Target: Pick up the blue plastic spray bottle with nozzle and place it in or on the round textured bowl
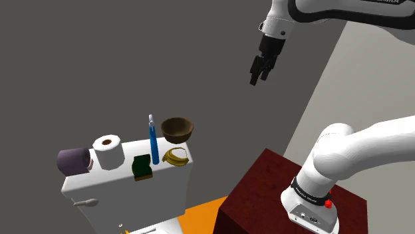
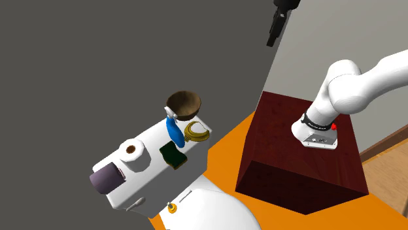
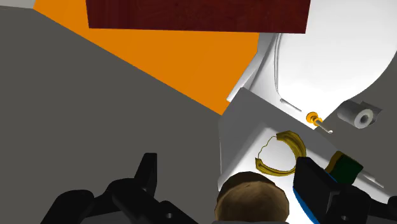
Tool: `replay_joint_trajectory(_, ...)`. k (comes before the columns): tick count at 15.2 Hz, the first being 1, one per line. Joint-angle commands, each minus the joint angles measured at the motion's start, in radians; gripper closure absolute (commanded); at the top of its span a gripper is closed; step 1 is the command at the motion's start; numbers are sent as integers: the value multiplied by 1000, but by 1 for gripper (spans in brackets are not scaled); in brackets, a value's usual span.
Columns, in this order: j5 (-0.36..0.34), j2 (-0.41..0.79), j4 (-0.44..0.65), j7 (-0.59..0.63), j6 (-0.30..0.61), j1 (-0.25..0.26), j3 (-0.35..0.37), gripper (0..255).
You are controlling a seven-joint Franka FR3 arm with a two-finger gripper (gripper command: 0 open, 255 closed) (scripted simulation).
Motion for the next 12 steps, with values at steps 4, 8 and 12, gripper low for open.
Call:
replay_joint_trajectory(4, 31, -10, -73, 91, 95, 5, 69, 0)
replay_joint_trajectory(8, 67, 7, -147, 215, 227, 12, 166, 0)
replay_joint_trajectory(12, 92, 61, -190, 342, 363, 13, 269, 0)
